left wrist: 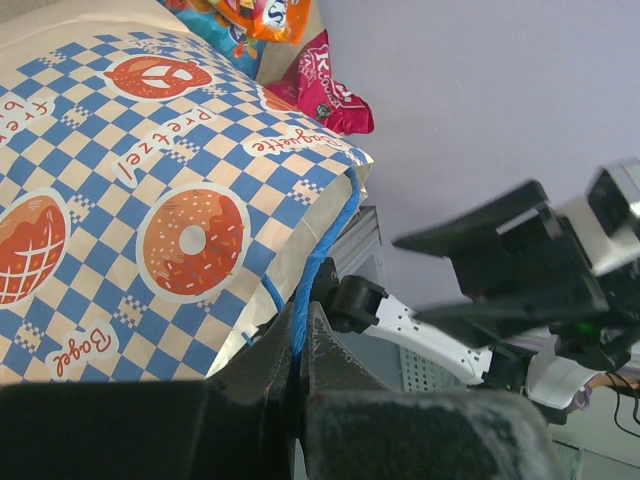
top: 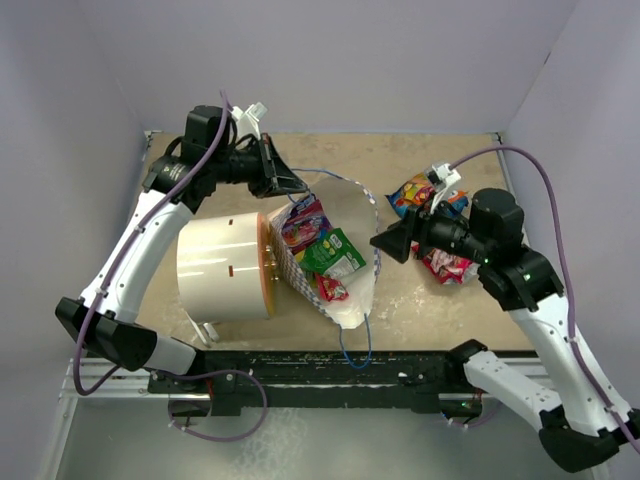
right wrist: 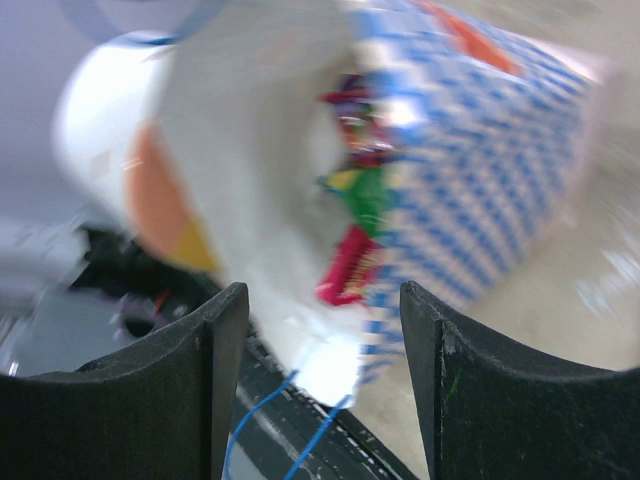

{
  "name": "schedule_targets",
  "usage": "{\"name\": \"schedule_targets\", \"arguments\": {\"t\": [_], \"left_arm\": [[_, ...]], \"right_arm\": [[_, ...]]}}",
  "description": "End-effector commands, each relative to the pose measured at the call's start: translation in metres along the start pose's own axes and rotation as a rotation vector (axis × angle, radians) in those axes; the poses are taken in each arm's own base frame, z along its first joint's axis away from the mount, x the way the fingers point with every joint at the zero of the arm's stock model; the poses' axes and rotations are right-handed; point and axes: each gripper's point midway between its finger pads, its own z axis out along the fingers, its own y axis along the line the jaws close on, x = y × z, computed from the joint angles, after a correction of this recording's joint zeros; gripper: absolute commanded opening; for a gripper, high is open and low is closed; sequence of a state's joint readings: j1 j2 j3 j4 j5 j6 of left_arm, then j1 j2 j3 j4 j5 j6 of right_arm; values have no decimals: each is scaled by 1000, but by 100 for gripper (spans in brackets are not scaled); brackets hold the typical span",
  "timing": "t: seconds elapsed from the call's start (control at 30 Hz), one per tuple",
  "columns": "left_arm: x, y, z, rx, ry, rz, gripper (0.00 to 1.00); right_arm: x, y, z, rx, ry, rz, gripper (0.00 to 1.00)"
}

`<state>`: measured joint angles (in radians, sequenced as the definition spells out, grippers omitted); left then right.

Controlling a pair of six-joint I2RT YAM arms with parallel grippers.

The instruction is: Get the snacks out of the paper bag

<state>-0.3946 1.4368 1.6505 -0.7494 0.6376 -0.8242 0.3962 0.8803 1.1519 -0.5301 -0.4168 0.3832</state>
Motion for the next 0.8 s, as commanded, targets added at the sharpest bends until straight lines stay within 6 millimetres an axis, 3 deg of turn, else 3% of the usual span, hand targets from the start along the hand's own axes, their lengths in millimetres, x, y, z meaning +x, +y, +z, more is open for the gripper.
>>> {"name": "schedule_targets", "arguments": {"t": [0.0,0.1,0.3,0.4,0.53,0.67,0.77], "left_arm": [[-2,-9,-15,8,-42,41,0],[-4,-10,-16,6,-53,30,0],[-8,-21,-19,33,-64,44,0],[-10,-36,-24,99,-72,88,0],[-11,-66,-35,241,-103,151,0],[-8,-81,-42,329,-121,171,0],[-5,-82,-44,347,-120,175,0]], "right_arm": [[-20,77,-14,-350,-87,-254,65],[-12,81,3,-361,-66,-325,69],[23,88,66,-248,36,-523,68],[39,79,86,-166,84,-650,67],[42,54,97,-51,105,-800,67],[35,30,93,40,78,-989,68],[58,16,88,-15,184,-1176,71]]}}
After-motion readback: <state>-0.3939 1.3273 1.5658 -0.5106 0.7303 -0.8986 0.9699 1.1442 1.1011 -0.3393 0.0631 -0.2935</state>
